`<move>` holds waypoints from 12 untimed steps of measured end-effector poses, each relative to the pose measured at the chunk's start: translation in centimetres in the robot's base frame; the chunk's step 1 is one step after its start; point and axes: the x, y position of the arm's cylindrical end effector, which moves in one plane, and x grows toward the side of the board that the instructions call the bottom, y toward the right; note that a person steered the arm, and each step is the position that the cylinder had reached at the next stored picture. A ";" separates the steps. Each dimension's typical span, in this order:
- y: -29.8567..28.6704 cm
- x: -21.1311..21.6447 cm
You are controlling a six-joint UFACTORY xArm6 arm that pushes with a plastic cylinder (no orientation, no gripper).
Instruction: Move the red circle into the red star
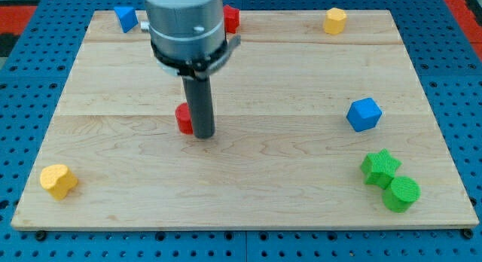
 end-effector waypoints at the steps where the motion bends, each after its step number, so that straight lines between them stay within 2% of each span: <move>1: -2.6 -1.2; 2: -6.5 -1.7; 6: -13.2 -11.6; 7: -8.5 -11.6; 8: -6.5 -11.7; 11: 1.3 -20.1; 12: -4.4 -20.0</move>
